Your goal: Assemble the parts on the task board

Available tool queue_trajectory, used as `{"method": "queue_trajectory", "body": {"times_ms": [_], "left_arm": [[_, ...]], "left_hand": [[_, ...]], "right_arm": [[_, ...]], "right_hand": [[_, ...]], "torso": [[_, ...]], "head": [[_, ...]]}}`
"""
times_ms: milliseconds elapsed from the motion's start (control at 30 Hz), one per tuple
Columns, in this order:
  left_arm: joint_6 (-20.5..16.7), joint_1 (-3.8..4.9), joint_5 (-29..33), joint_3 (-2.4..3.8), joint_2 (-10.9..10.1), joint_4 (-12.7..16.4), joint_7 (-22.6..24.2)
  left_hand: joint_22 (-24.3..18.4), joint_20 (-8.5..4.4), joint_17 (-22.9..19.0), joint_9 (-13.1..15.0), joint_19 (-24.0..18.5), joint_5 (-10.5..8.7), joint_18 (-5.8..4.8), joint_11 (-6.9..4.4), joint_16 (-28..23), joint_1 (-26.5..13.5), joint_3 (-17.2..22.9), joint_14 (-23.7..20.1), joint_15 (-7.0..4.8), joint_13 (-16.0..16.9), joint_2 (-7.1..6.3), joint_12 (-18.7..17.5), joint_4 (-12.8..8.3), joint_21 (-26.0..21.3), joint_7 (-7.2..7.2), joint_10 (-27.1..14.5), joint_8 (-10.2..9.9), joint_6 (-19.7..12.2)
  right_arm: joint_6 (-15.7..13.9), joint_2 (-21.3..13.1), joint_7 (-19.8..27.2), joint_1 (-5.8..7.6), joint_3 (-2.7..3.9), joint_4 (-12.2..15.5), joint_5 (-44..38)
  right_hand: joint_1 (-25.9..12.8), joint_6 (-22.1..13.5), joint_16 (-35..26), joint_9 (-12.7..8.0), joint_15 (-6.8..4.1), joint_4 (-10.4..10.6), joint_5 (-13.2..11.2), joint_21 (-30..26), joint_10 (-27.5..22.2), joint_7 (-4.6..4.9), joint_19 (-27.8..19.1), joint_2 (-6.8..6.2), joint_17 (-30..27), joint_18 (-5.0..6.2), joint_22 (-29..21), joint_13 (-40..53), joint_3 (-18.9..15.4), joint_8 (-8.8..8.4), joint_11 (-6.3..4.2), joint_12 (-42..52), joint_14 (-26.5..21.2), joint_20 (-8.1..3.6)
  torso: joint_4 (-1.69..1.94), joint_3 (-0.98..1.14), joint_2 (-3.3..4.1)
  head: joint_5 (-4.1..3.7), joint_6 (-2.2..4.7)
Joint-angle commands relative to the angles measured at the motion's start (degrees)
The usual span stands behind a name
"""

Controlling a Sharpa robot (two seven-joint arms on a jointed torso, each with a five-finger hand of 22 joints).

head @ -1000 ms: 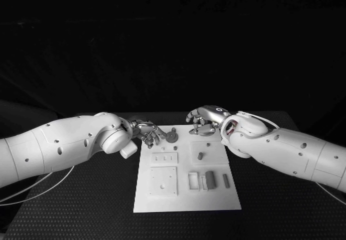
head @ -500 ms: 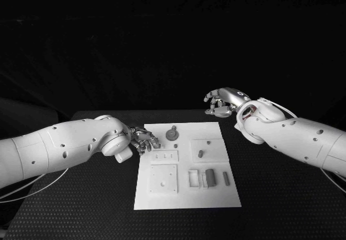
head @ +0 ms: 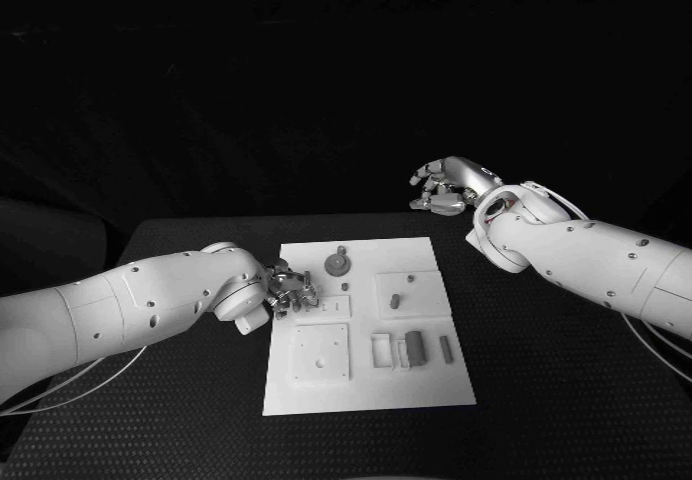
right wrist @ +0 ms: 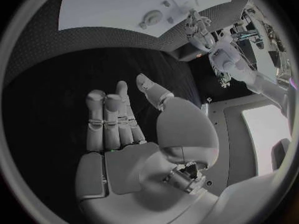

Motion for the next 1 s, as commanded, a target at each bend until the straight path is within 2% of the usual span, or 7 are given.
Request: {"method": "queue_trajectory", "body": {"times_ms": [33, 233, 367, 467, 667, 1000], "left_arm": [[-0.2, 0.06, -1.1, 0.07, 0.4, 0.0, -0.6], [-0.6, 0.06, -1.6, 0.09, 0.7, -0.1, -0.8], [-0.5, 0.06, -1.6, 0.09, 0.9, 0.0, -0.9], [-0.4, 0.07, -1.8, 0.10, 1.1, 0.0, -1.1], [0.2, 0.08, -3.6, 0.11, 2.0, -0.5, -1.5], [-0.9, 0.09, -6.1, 0.14, 3.1, -1.6, -2.5]], "left_hand": [[1.5, -1.57, -0.2, 14.3, 1.0, 0.32, 1.31, -0.37, 0.6, -0.3, 0.3, -0.9, -1.36, 0.1, 0.30, 0.5, 0.0, 0.6, -3.79, 0.0, 0.0, 7.5], [1.5, -1.91, -0.5, 15.2, 1.3, 0.75, 1.33, -0.70, 1.7, -0.7, 0.4, -0.6, -1.72, 0.4, 0.31, 1.5, 0.1, 1.8, -4.11, 0.3, -0.1, 8.2], [1.5, -2.12, -0.8, 15.8, 1.4, 0.92, 1.35, -0.91, 2.4, -1.0, 0.4, -0.3, -1.96, 0.6, 0.33, 2.1, 0.1, 2.6, -4.32, 0.5, -0.1, 8.7], [1.5, -2.32, -1.0, 16.4, 1.7, 1.03, 1.39, -1.14, 3.1, -1.2, 0.4, -0.1, -2.21, 0.7, 0.33, 2.8, 0.1, 3.4, -4.55, 0.7, -0.1, 9.2], [1.4, -2.62, -1.8, 18.0, 2.4, 2.35, 1.53, -1.70, 4.6, -1.6, 0.4, 0.8, -2.86, 1.1, 0.29, 4.4, 0.3, 5.0, -5.09, 1.3, 0.1, 10.2], [1.3, -2.69, -3.8, 20.3, 3.4, 3.40, 1.79, -2.29, 5.7, -1.9, 0.5, 2.2, -3.50, 0.9, 0.07, 6.1, 0.5, 6.2, -5.66, 1.9, 0.4, 11.1]], "right_arm": [[-0.3, 0.0, 0.5, 0.06, 0.06, 0.2, 1.9], [0.1, 0.0, 0.4, 0.07, 0.06, 0.4, 1.9], [0.4, 0.1, 0.3, 0.07, 0.06, 0.6, 1.9], [0.6, 0.1, 0.1, 0.07, 0.06, 0.7, 1.9], [0.8, 0.1, -0.1, 0.07, 0.06, 1.0, 1.9], [1.2, 0.3, -0.3, 0.07, 0.06, 1.2, 1.9]], "right_hand": [[0.5, -0.5, -0.3, 0.1, 0.10, -0.1, 0.1, -0.3, -0.1, 1.10, 0.1, 0.12, 0.0, 4.84, 0.0, 0.1, -0.1, 0.23, 0.12, -0.3, -0.3, -0.08], [0.5, -0.6, -0.3, 0.0, 0.11, -0.2, 0.1, -0.3, -0.1, 1.10, 0.1, 0.11, -0.1, 4.84, 0.1, 0.1, -0.1, 0.23, 0.13, -0.4, -0.3, -0.06], [0.5, -0.6, -0.4, 0.0, 0.11, -0.2, 0.1, -0.3, -0.1, 1.11, 0.1, 0.10, -0.1, 4.84, 0.1, 0.1, -0.1, 0.23, 0.13, -0.4, -0.3, -0.05], [0.5, -0.6, -0.4, 0.0, 0.11, -0.2, 0.1, -0.3, -0.1, 1.11, 0.1, 0.10, -0.1, 4.84, 0.1, 0.1, -0.1, 0.23, 0.13, -0.4, -0.3, -0.04], [0.5, -0.6, -0.4, 0.0, 0.12, -0.2, 0.1, -0.3, -0.1, 1.11, 0.1, 0.11, -0.1, 4.84, 0.1, 0.1, -0.2, 0.23, 0.14, -0.4, -0.4, -0.02], [0.5, -0.6, -0.4, 0.0, 0.13, -0.2, 0.1, -0.3, -0.2, 1.12, 0.0, 0.12, -0.1, 4.84, 0.1, 0.1, -0.2, 0.22, 0.15, -0.4, -0.4, 0.01]], "torso": [[0.07, 0.02, 0.09], [0.06, 0.02, 0.04], [0.18, -0.05, 0.03], [0.17, -0.02, 0.04], [0.17, 0.02, 0.03], [0.20, 0.04, 0.01]], "head": [[-0.48, -0.10], [-0.58, -0.41], [-0.75, -0.57], [-0.76, -0.58], [-1.14, -0.75], [-1.05, -0.94]]}}
